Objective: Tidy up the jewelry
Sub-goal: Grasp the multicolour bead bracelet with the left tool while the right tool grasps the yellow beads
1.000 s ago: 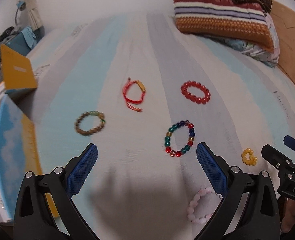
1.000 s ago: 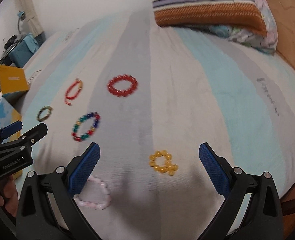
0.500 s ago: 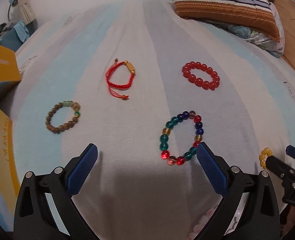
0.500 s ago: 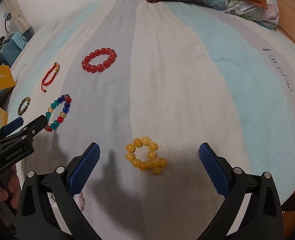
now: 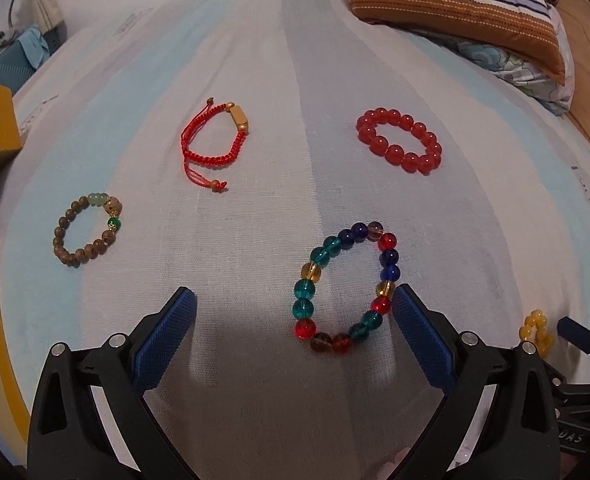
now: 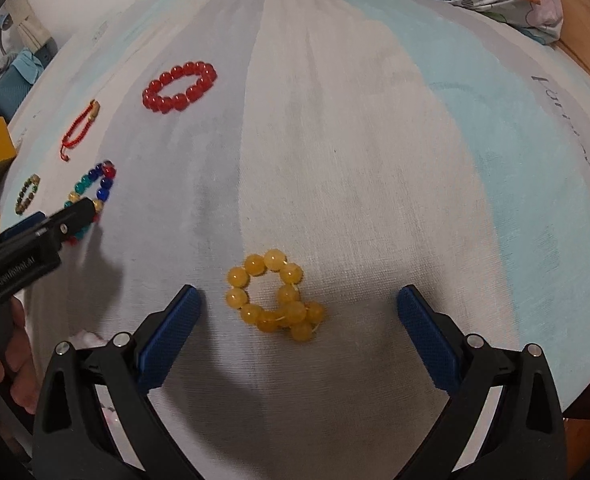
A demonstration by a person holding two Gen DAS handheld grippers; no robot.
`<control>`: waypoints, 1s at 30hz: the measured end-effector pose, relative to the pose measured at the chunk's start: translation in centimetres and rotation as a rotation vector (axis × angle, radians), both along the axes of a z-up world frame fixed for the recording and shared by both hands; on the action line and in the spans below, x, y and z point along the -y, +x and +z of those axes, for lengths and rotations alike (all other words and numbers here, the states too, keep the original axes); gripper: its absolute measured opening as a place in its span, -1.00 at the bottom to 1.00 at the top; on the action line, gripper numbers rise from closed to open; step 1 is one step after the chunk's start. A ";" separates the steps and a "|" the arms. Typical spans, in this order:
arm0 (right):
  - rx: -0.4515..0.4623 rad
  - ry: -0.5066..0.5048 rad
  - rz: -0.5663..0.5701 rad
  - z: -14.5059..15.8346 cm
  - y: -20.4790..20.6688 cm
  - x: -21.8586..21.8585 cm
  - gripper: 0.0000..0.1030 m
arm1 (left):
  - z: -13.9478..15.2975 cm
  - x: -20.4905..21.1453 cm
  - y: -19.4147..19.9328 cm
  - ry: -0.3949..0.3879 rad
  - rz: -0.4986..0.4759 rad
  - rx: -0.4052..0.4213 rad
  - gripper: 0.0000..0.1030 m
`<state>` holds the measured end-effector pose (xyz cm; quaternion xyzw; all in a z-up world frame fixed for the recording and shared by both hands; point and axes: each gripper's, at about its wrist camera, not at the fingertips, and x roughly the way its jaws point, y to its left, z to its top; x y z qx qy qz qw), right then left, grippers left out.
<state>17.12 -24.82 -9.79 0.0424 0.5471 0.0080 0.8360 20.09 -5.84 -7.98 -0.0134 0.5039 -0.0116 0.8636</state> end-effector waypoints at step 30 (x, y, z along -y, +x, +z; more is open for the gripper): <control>0.100 -0.066 -0.022 2.2 -1.3 0.4 -0.81 | 0.7 0.6 -1.3 0.030 -0.046 0.017 -0.82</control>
